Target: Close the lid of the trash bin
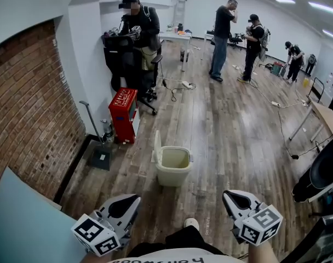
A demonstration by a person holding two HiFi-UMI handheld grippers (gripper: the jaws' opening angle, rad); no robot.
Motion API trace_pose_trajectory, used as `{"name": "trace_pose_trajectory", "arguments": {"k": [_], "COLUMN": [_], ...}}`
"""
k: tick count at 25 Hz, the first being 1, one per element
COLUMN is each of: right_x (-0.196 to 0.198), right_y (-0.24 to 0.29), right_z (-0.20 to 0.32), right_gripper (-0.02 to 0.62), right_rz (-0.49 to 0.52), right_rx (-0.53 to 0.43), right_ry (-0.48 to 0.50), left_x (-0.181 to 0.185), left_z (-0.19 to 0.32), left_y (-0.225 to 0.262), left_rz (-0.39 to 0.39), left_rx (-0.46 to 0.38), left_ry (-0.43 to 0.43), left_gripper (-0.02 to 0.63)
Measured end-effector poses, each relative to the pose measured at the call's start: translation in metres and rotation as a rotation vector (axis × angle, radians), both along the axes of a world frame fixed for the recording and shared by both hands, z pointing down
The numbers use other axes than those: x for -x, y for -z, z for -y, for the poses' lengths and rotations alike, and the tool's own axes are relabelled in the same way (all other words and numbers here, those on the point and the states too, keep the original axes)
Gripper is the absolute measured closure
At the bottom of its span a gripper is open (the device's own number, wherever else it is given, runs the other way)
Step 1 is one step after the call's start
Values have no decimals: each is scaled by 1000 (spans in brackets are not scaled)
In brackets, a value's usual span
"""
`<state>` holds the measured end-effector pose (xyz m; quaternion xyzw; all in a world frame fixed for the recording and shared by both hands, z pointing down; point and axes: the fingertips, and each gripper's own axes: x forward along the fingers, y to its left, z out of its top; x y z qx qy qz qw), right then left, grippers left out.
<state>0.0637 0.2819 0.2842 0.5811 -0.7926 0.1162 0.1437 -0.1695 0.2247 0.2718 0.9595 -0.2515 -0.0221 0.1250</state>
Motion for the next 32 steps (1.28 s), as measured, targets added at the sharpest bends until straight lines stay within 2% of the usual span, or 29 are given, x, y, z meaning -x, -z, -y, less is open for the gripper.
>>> {"name": "trace_pose_trajectory", "arguments": {"k": [3,9,14,17,19,23,26,32], "right_x": [16,54,70,80,79,65,52,18], "right_y": [-2,-17,-27,-23,-27,-39,-48,-64], "right_z": [18,55,101,132,151,188,211,257], "right_gripper": [589,589,589,589,589,589,589,589], "right_rz": [24,-42,-25,-48,-62,-49,-54,-56], "right_rx": [11,53,54,42,53,92,125,177], "right_ry": [38,210,279,348,373,363,361,357], "left_x": [15,44,57,59,56,45,32,6], "left_z": [5,25,46,65,81,119,148,201], "left_y": [6,-2,-10,-11,-14,-28,-39,-49], "left_rz": [-22,-51,-13,22,31,23,53,64], "left_rx": [-31,14,14,22,36,112,162,201], "left_ry": [48,167,211,250,265,263,260,273], "left_gripper": [598,598,598,598,598,598,598,598]}}
